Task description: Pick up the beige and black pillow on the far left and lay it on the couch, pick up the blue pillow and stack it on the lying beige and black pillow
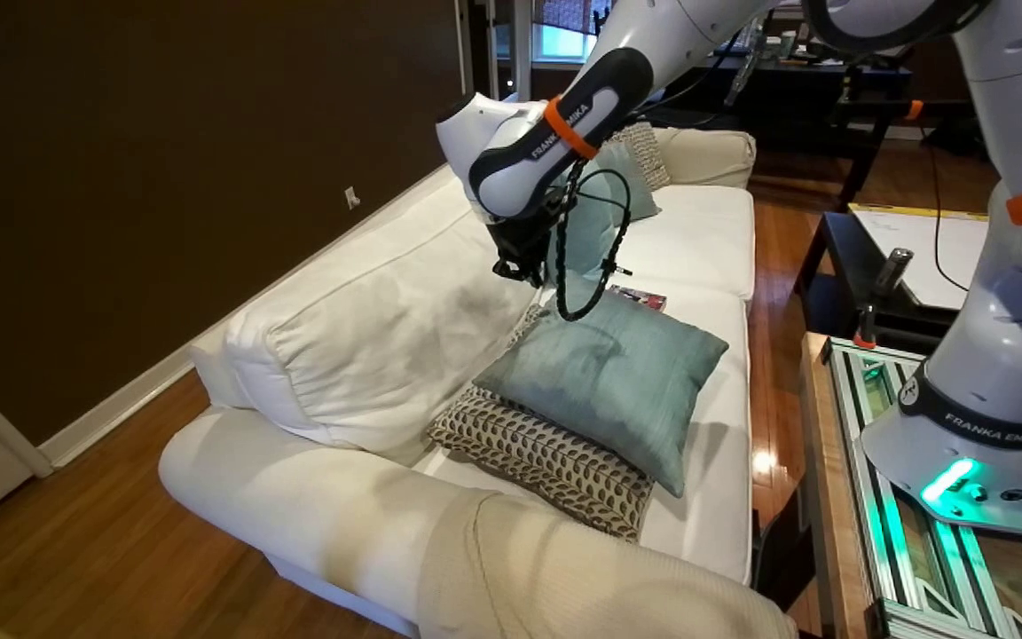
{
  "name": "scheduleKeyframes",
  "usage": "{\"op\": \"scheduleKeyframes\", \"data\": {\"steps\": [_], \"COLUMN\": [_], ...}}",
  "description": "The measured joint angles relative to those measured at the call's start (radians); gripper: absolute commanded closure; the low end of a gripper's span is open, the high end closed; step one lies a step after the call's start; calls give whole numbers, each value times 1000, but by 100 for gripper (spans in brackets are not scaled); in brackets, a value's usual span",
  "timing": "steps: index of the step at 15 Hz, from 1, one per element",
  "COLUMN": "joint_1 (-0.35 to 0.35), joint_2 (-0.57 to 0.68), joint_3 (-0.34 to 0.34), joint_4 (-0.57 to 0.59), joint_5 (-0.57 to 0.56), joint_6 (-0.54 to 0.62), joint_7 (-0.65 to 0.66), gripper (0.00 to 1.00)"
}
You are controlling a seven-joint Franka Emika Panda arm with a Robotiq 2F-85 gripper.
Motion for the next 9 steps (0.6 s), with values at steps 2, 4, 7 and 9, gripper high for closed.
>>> {"op": "scheduleKeyframes", "data": {"steps": [2, 4, 7, 9], "joint_1": [0, 0, 1, -2], "joint_2": [14, 14, -18, -63], "joint_3": [0, 0, 1, 8], "joint_4": [19, 26, 22, 2], "joint_5": [0, 0, 0, 9], "joint_6": [0, 0, 1, 6], "joint_7": [0, -5, -38, -83], "gripper": [54, 41, 17, 3]}}
